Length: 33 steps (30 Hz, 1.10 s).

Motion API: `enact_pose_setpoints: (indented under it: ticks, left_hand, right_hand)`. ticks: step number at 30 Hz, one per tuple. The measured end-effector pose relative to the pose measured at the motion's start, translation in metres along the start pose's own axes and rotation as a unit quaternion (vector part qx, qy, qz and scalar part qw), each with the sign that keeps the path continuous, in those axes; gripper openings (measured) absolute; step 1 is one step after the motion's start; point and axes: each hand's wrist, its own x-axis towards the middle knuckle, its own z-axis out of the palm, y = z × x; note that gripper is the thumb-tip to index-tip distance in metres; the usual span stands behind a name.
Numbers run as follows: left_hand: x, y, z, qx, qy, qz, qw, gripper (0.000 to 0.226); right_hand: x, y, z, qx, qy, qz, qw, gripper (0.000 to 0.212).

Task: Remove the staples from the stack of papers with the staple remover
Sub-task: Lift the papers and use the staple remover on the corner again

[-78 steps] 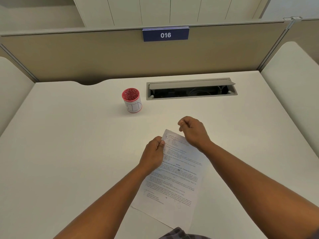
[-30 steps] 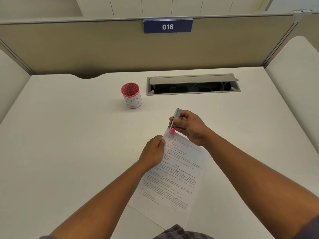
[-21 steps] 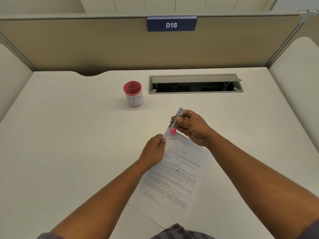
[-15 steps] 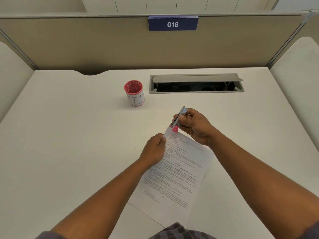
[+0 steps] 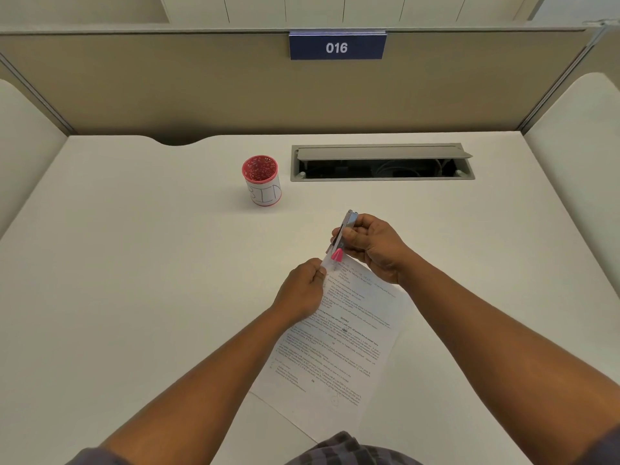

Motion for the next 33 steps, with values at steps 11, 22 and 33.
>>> enact_pose_setpoints:
  ticks: [11,22,33]
  left_hand:
    - [-0.002,0.002,-0.001,0.011,0.000,0.011,1.000,0.027]
    - [-0.002,0.003,-0.002,0.015,0.009,0.014,1.000,0.029]
    - [0.000,-0.002,-0.007,-0.021,0.002,-0.023,1.000,0.031]
  right_hand:
    - [-0.001,-0.003,0.005,-0.045,0.006,-0.011,0.999,0.017]
    - [0.000,0.000,0.011,-0.033,0.034,-0.023,0.999,0.016]
    - [0.011,0.010,-0.006,0.010,0.153,-0.021,0.988,0.018]
